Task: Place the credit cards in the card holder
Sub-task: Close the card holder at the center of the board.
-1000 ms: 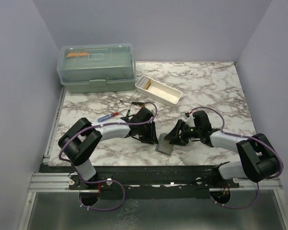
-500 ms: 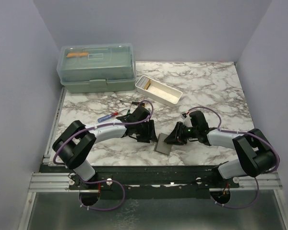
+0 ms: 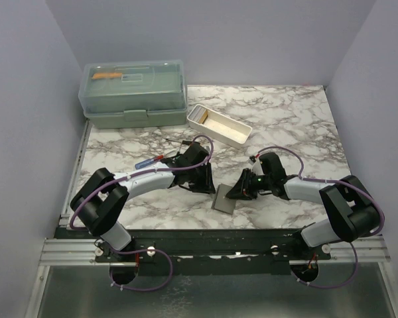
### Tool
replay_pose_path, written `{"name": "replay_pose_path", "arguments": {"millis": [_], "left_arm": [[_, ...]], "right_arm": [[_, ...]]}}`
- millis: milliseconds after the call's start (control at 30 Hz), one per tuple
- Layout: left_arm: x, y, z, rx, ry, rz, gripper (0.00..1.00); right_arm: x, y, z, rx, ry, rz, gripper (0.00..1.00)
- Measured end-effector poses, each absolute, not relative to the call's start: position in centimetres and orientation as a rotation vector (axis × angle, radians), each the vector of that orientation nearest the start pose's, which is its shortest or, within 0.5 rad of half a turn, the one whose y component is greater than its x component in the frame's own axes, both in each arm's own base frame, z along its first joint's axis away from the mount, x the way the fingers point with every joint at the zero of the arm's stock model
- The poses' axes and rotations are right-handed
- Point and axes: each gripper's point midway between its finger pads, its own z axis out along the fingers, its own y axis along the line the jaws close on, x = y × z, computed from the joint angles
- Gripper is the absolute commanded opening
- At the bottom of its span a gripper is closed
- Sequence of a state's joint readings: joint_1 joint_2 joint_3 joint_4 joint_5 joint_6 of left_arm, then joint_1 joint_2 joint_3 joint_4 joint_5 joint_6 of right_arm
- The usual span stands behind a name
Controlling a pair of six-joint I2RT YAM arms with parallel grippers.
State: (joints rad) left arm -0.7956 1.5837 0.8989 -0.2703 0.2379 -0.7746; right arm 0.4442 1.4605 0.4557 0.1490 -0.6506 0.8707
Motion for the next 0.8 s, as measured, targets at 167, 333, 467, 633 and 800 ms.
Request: {"name": "replay_pose_path", "arguments": {"millis": [167, 333, 467, 633, 800], "left_arm": [[20.65, -30.80, 6.15, 0.148, 2.733, -0.835, 0.29], [20.57, -30.49, 6.11, 0.148, 2.737, -0.814, 0.24], [20.51, -30.28, 6.29, 0.147, 2.736, -0.805, 0.20], [20.51, -30.11, 6.26, 0.144, 2.739, -0.793, 0.12], [20.62, -30.24, 6.57, 0.147, 2.735, -0.796, 0.00]], "right_arm": [[19.64, 23.95, 3.68, 0.234, 2.667, 1.314, 0.22], [19.63, 23.95, 3.58, 0.236, 2.671, 1.313, 0.21], [19.63, 23.95, 3.58, 0.235, 2.670, 1.313, 0.20], [19.63, 23.93, 3.52, 0.231, 2.671, 1.311, 0.20], [19.75, 24.01, 3.44, 0.228, 2.675, 1.309, 0.19]]}}
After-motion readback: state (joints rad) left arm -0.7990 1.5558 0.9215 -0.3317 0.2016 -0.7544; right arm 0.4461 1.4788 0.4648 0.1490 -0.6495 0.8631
